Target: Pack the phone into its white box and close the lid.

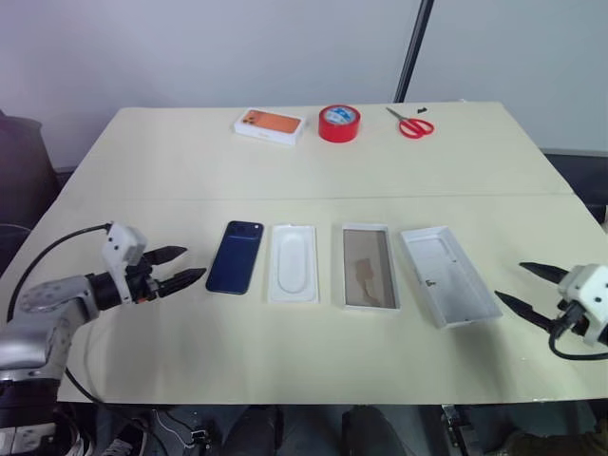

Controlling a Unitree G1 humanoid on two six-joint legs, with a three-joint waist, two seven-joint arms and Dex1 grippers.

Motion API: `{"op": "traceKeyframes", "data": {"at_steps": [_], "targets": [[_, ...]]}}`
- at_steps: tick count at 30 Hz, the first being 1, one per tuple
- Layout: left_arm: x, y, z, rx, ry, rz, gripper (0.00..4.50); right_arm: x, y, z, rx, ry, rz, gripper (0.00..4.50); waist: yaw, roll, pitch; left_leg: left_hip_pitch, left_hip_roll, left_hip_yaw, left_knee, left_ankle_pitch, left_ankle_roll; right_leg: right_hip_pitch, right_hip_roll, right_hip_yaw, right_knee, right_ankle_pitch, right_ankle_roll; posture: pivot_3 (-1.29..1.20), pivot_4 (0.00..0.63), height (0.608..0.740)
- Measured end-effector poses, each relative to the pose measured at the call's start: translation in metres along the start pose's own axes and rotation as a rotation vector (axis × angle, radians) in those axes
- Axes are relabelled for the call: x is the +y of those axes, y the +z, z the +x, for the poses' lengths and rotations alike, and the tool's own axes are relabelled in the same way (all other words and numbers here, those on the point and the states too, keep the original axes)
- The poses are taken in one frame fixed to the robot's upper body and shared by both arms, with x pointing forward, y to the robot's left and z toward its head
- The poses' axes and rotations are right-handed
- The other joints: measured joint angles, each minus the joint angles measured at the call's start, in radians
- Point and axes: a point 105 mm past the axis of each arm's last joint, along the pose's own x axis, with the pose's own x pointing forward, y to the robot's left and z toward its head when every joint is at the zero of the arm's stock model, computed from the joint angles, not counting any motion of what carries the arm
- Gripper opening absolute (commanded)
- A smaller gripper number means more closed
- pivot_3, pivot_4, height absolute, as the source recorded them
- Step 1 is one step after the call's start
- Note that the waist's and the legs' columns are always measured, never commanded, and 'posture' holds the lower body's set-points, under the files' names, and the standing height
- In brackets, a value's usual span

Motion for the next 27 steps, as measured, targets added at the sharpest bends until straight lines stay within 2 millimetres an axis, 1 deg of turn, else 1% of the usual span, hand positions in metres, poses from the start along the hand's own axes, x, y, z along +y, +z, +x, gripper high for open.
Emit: {"op": "traceKeyframes", "data": {"at_steps": [2, 5, 7, 8, 11, 13, 14, 16, 19, 21, 24, 27], "targets": [[-0.004, 0.008, 0.008, 0.000, -0.013, -0.028, 3.75, 0.005, 0.016, 0.011, -0.038, 0.045, -0.036, 3.37, 0.001, 0.000, 0.000, 0.000, 0.000, 0.000, 0.000, 0.000, 0.000, 0.000, 0.000, 0.000, 0.000, 0.000, 0.000, 0.00, 0.150, 0.740], [-0.018, 0.026, 0.033, -0.039, -0.077, -0.120, 3.75, 0.018, 0.046, 0.034, -0.122, 0.132, -0.092, 3.37, 0.002, 0.000, 0.000, 0.000, 0.000, 0.000, 0.002, 0.000, 0.000, 0.000, 0.000, 0.000, 0.000, 0.000, 0.000, 0.00, 0.150, 0.740], [-0.032, 0.026, 0.047, 0.028, -0.116, -0.153, 3.75, 0.028, 0.062, 0.046, -0.167, 0.190, -0.122, 3.37, 0.001, -0.001, 0.000, 0.000, 0.000, 0.000, 0.001, 0.001, -0.001, 0.000, 0.000, 0.000, 0.000, 0.000, 0.000, 0.00, 0.150, 0.740], [-0.037, 0.024, 0.050, 0.054, -0.132, -0.168, 3.75, 0.032, 0.066, 0.050, -0.175, 0.212, -0.126, 3.37, 0.001, -0.001, 0.000, 0.000, 0.000, 0.000, 0.001, 0.001, -0.002, 0.000, 0.000, 0.000, 0.000, 0.000, 0.000, 0.00, 0.150, 0.740], [-0.057, 0.018, 0.066, 0.112, -0.196, -0.250, 3.75, 0.050, 0.069, 0.064, -0.182, 0.312, -0.109, 3.37, 0.002, -0.001, 0.000, -0.001, 0.000, 0.000, 0.002, 0.003, -0.005, 0.000, 0.000, 0.000, 0.000, 0.000, 0.000, 0.00, 0.150, 0.740], [-0.062, 0.016, 0.077, 0.143, -0.195, -0.267, 3.75, 0.056, 0.075, 0.070, -0.201, 0.348, -0.117, 3.37, 0.003, -0.001, 0.001, -0.001, 0.000, 0.000, 0.003, 0.003, -0.005, 0.000, 0.000, 0.000, 0.001, 0.000, 0.000, 0.00, 0.150, 0.740], [-0.061, 0.015, 0.079, 0.165, -0.180, -0.281, 3.75, 0.056, 0.078, 0.071, -0.209, 0.352, -0.125, 3.37, 0.001, -0.001, 0.001, -0.001, 0.000, 0.000, 0.002, 0.003, -0.005, 0.000, 0.001, 0.000, 0.001, 0.000, 0.000, 0.00, 0.150, 0.740], [-0.058, 0.019, 0.085, 0.164, -0.166, -0.348, 3.75, 0.054, 0.081, 0.072, -0.218, 0.347, -0.133, 3.37, 0.003, -0.002, 0.001, -0.001, 0.000, 0.000, 0.002, 0.003, -0.005, 0.000, 0.001, 0.000, 0.001, 0.000, 0.000, 0.00, 0.150, 0.740], [-0.068, 0.025, 0.090, 0.166, -0.213, -0.429, 3.75, 0.054, 0.081, 0.072, -0.219, 0.346, -0.135, 3.37, 0.003, -0.002, 0.001, -0.001, -0.001, 0.000, 0.002, 0.003, -0.006, 0.000, 0.000, 0.000, 0.000, 0.000, 0.000, 0.00, 0.150, 0.740], [-0.071, 0.020, 0.093, 0.193, -0.207, -0.454, 3.75, 0.054, 0.080, 0.072, -0.217, 0.345, -0.132, 3.37, 0.003, -0.003, 0.001, -0.001, 0.000, 0.000, 0.002, 0.003, -0.006, 0.000, 0.001, -0.001, 0.000, 0.000, 0.000, 0.00, 0.150, 0.740], [-0.078, 0.005, 0.099, 0.263, -0.193, -0.504, 3.75, 0.057, 0.073, 0.070, -0.203, 0.336, -0.112, 3.37, 0.003, -0.002, 0.001, -0.001, -0.001, 0.000, 0.003, 0.003, -0.006, 0.000, 0.001, 0.000, 0.001, 0.000, 0.000, 0.00, 0.150, 0.740], [-0.082, 0.005, 0.104, 0.254, -0.181, -0.544, 3.75, 0.057, 0.071, 0.069, -0.199, 0.314, -0.102, 3.37, 0.005, -0.002, 0.001, -0.001, -0.001, 0.000, 0.003, 0.003, -0.006, 0.001, 0.000, 0.000, 0.000, 0.000, 0.000, 0.00, 0.150, 0.740]]}}
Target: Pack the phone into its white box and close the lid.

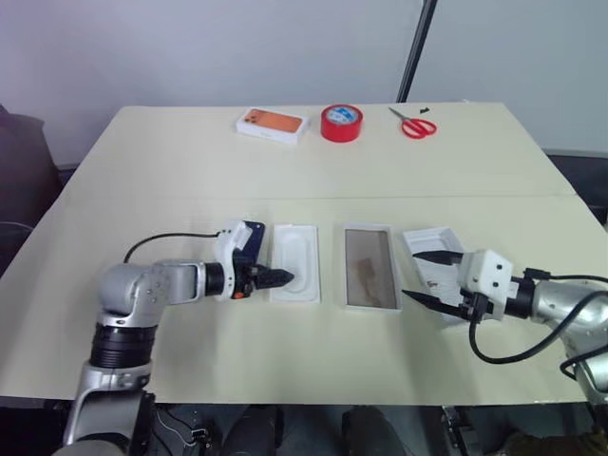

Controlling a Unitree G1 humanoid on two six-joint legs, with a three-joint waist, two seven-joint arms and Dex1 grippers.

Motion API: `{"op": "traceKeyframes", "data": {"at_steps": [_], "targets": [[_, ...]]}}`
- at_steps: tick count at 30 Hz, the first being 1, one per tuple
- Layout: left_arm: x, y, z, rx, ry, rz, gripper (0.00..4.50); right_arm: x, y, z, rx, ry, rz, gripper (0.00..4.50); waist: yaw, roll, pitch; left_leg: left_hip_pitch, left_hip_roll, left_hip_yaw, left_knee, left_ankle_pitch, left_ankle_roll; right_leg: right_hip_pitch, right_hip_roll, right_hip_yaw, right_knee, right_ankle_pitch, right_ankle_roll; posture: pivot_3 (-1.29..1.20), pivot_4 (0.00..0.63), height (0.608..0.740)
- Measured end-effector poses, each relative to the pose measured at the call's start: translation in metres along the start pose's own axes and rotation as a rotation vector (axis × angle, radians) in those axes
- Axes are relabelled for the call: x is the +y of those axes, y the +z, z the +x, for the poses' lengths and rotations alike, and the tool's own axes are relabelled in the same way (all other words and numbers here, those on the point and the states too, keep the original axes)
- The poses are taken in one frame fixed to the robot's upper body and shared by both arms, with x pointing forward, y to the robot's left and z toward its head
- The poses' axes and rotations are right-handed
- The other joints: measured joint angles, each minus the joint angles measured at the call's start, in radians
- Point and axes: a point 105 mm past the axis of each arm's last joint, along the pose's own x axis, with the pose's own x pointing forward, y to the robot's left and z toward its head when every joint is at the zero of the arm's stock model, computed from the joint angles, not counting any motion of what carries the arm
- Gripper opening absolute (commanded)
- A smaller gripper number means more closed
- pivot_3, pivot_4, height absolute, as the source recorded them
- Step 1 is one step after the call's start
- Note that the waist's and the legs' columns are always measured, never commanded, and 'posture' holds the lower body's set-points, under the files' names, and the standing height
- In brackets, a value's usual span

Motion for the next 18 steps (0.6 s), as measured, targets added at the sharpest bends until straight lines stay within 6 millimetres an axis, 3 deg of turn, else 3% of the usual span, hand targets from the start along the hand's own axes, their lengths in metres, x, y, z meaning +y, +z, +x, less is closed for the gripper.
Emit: {"op": "traceKeyframes", "data": {"at_steps": [2, 4, 6, 10, 11, 18], "targets": [[-0.001, 0.000, 0.002, -0.006, 0.003, -0.019, 3.75, 0.000, -0.001, -0.001, 0.003, -0.011, 0.002, 3.37, 0.000, 0.000, 0.000, 0.000, 0.000, 0.000, 0.000, 0.000, 0.000, 0.000, 0.000, 0.000, 0.000, 0.000, 0.000, 0.00, 0.150, 0.740], [-0.002, -0.001, 0.004, -0.010, 0.002, -0.033, 3.21, -0.001, -0.001, -0.001, 0.002, -0.021, 0.004, 3.37, 0.001, 0.000, 0.000, 0.000, 0.000, 0.000, 0.000, 0.000, 0.000, 0.000, 0.000, 0.000, 0.000, 0.000, 0.000, 0.00, 0.150, 0.740], [-0.002, -0.003, 0.009, -0.008, 0.007, -0.049, 2.44, -0.001, 0.000, 0.000, -0.006, -0.032, 0.002, 3.37, 0.003, 0.000, 0.000, 0.000, -0.001, 0.000, 0.000, 0.000, 0.000, 0.001, -0.001, 0.000, -0.001, 0.000, 0.000, 0.00, 0.150, 0.740], [0.001, -0.007, 0.014, 0.011, 0.026, -0.082, 0.31, -0.001, 0.003, 0.001, -0.007, -0.041, -0.014, 3.37, 0.002, 0.000, 0.000, 0.000, -0.001, 0.000, 0.000, 0.000, 0.000, 0.000, -0.001, 0.000, -0.001, 0.000, 0.000, 0.00, 0.150, 0.740], [0.001, -0.008, 0.015, 0.011, 0.024, -0.090, 0.05, -0.001, 0.002, 0.001, -0.006, -0.042, -0.014, 3.37, 0.002, 0.000, 0.000, 0.000, -0.001, 0.000, 0.000, 0.000, 0.000, 0.000, -0.001, 0.000, -0.001, 0.000, 0.000, 0.00, 0.150, 0.740], [0.000, -0.005, 0.014, -0.004, 0.011, -0.125, 0.05, 0.010, 0.018, 0.011, -0.064, -0.005, -0.015, 3.37, -0.002, 0.000, 0.000, 0.000, 0.000, 0.000, 0.000, 0.000, 0.000, 0.000, 0.000, 0.000, 0.000, 0.000, 0.000, 0.00, 0.150, 0.740]]}}
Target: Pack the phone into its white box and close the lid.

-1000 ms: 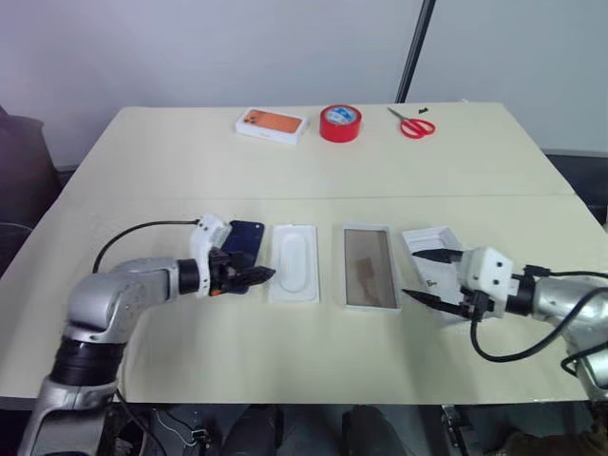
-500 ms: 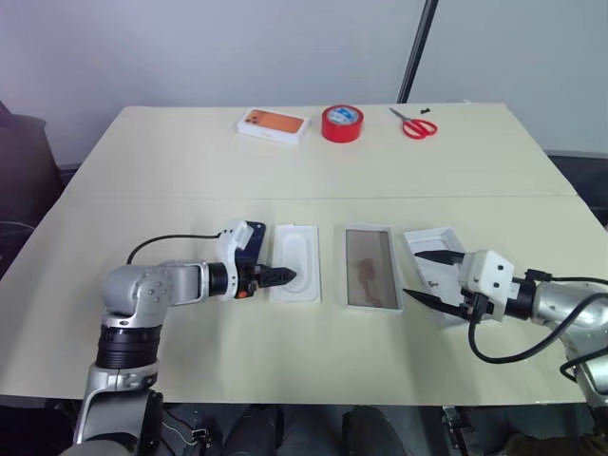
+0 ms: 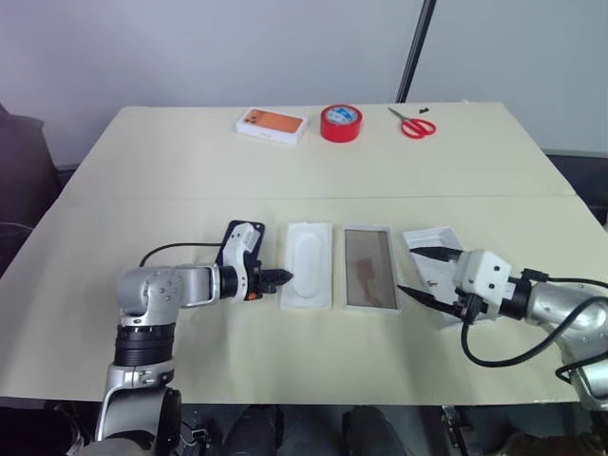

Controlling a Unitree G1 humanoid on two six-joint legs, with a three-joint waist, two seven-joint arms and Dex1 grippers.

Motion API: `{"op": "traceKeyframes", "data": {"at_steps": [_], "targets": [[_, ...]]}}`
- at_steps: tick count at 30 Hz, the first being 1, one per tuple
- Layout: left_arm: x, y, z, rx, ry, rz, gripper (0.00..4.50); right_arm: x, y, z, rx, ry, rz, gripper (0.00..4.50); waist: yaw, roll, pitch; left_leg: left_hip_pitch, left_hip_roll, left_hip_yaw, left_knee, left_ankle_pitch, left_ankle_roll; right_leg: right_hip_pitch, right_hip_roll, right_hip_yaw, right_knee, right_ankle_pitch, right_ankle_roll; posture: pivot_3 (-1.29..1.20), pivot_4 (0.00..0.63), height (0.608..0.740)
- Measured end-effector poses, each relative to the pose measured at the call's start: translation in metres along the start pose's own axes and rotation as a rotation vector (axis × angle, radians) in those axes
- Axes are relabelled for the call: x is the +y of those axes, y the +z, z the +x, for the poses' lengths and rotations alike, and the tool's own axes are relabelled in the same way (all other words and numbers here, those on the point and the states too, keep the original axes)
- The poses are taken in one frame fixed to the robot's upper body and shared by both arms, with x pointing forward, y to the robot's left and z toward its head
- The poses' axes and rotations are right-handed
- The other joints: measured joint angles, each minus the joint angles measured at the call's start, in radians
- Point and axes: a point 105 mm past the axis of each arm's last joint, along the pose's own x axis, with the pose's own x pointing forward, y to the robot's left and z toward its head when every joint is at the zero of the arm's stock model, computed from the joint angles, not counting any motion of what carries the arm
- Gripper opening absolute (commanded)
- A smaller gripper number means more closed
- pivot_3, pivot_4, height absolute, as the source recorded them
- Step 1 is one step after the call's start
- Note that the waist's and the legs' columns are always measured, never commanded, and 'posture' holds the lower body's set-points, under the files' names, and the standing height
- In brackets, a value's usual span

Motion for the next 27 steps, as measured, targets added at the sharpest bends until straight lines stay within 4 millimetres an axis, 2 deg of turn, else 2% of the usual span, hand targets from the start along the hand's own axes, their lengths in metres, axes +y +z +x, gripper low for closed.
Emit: {"op": "traceKeyframes", "data": {"at_steps": [3, 6, 13, 17, 18, 20, 27], "targets": [[-0.001, 0.002, 0.001, -0.016, -0.011, -0.046, 0.05, 0.026, 0.005, 0.018, -0.038, 0.104, 0.042, 3.37, 0.001, 0.000, 0.000, 0.000, 0.000, 0.000, 0.000, 0.000, 0.000, 0.000, 0.000, 0.000, 0.000, 0.000, 0.000, 0.00, 0.150, 0.740], [-0.002, 0.008, -0.002, -0.023, -0.005, -0.051, 0.05, 0.045, -0.003, 0.031, -0.003, 0.191, 0.027, 3.37, 0.001, -0.002, 0.001, 0.000, 0.000, 0.000, 0.000, 0.000, 0.000, -0.001, 0.000, 0.000, 0.000, 0.000, 0.000, 0.00, 0.150, 0.740], [-0.009, 0.020, -0.005, -0.043, -0.031, -0.052, 0.05, 0.032, -0.022, 0.041, 0.086, 0.213, 0.005, 3.37, 0.001, -0.003, 0.002, 0.000, 0.000, 0.000, 0.000, 0.000, -0.001, -0.001, 0.000, 0.000, 0.000, 0.000, 0.000, 0.00, 0.150, 0.740], [-0.007, 0.018, -0.007, -0.040, -0.036, -0.101, 0.00, 0.043, -0.037, 0.041, 0.135, 0.287, 0.035, 1.63, 0.001, -0.003, 0.002, -0.001, 0.000, 0.000, 0.000, 0.000, -0.001, -0.001, 0.000, 0.000, 0.000, 0.000, 0.000, 0.00, 0.150, 0.740], [-0.007, 0.018, -0.007, -0.034, -0.041, -0.116, 0.00, 0.044, -0.038, 0.041, 0.137, 0.301, 0.040, 0.98, 0.001, -0.004, 0.002, -0.001, 0.000, 0.000, 0.000, 0.000, -0.001, -0.001, 0.000, 0.000, 0.000, 0.000, 0.000, 0.00, 0.150, 0.740], [-0.006, 0.017, -0.009, -0.034, -0.047, -0.137, 0.00, 0.046, -0.039, 0.041, 0.138, 0.316, 0.043, 0.02, -0.001, -0.004, 0.002, -0.001, 0.000, 0.000, 0.000, 0.000, -0.001, -0.001, 0.000, 0.000, 0.000, 0.000, 0.000, 0.00, 0.150, 0.740], [-0.015, 0.031, -0.011, -0.097, -0.128, -0.182, 0.00, 0.047, -0.031, 0.053, 0.098, 0.332, 0.026, 0.02, -0.001, -0.004, 0.002, -0.001, 0.000, 0.000, 0.000, 0.000, -0.001, -0.001, 0.000, 0.000, 0.000, 0.000, 0.000, 0.00, 0.150, 0.740]]}}
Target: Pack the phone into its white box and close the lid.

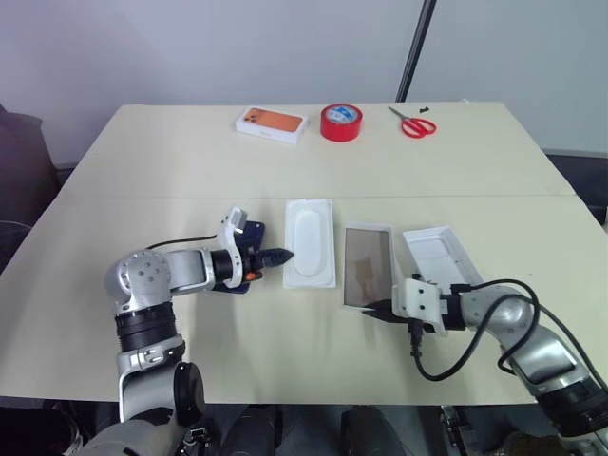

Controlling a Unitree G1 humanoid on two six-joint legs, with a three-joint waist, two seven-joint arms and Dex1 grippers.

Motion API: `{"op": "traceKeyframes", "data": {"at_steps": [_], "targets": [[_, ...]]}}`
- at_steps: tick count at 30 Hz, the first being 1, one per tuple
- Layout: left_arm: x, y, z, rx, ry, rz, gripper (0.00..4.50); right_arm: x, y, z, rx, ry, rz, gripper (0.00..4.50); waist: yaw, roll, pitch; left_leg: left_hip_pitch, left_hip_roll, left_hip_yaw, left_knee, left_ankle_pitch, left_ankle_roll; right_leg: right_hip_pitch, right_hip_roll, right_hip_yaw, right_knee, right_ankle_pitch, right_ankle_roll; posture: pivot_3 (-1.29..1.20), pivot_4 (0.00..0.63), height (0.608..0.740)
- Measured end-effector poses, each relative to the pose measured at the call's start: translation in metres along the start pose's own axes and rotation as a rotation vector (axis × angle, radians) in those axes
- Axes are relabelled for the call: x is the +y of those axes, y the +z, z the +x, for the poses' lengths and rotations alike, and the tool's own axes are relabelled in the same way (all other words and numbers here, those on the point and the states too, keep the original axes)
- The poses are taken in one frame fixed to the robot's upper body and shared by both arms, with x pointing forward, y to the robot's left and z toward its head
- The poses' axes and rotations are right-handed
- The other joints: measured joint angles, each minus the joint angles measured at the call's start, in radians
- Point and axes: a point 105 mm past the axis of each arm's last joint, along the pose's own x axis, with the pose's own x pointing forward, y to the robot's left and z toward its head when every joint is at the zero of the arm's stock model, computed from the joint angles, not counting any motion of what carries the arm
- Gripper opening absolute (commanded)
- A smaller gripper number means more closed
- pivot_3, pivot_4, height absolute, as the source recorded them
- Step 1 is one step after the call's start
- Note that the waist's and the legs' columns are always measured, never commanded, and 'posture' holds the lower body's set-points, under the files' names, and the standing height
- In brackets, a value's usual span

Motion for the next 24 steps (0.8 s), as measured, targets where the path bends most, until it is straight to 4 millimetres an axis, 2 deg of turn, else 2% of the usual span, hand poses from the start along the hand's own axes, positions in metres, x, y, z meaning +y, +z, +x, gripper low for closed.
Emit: {"op": "traceKeyframes", "data": {"at_steps": [4, 12, 15, 19, 22, 24], "targets": [[0.000, 0.003, 0.001, -0.005, -0.010, -0.028, 0.00, 0.002, 0.014, 0.016, -0.055, 0.020, -0.023, 0.02, 0.001, 0.000, 0.000, 0.000, 0.000, 0.000, 0.000, 0.000, 0.000, 0.000, 0.000, 0.000, 0.000, 0.000, 0.000, 0.00, 0.150, 0.740], [-0.006, 0.002, 0.007, -0.003, -0.035, -0.033, 0.00, -0.004, 0.020, 0.022, -0.060, -0.012, -0.047, 0.02, 0.002, 0.000, 0.000, -0.001, 0.000, 0.000, 0.000, 0.000, 0.000, 0.000, 0.000, 0.000, 0.000, 0.000, 0.000, 0.00, 0.150, 0.740], [-0.008, 0.000, 0.010, 0.000, -0.037, -0.039, 0.00, -0.004, 0.020, 0.022, -0.057, -0.010, -0.042, 0.96, 0.001, 0.000, 0.000, -0.001, 0.000, 0.000, 0.000, 0.000, 0.000, -0.001, 0.000, 0.000, 0.000, 0.000, 0.000, 0.00, 0.150, 0.740], [-0.009, -0.002, 0.014, 0.004, -0.041, -0.046, 0.00, -0.005, 0.019, 0.022, -0.053, -0.014, -0.024, 2.93, 0.001, 0.000, 0.000, -0.001, 0.000, 0.000, 0.000, 0.000, 0.000, -0.001, 0.000, 0.000, 0.000, 0.000, 0.000, 0.00, 0.150, 0.740], [-0.011, -0.002, 0.016, 0.005, -0.045, -0.045, 0.00, -0.007, 0.026, 0.019, -0.071, -0.042, -0.029, 2.93, 0.002, 0.000, 0.000, -0.001, 0.000, 0.000, 0.000, 0.000, 0.000, -0.001, 0.000, 0.000, 0.000, 0.000, 0.000, 0.00, 0.150, 0.740], [-0.014, -0.002, 0.018, 0.007, -0.051, -0.043, 0.00, -0.011, 0.028, 0.006, -0.074, -0.068, -0.018, 2.93, 0.004, -0.001, 0.000, -0.001, 0.000, 0.000, 0.000, 0.000, 0.000, -0.001, 0.000, 0.000, 0.000, 0.000, 0.000, 0.00, 0.150, 0.740]]}}
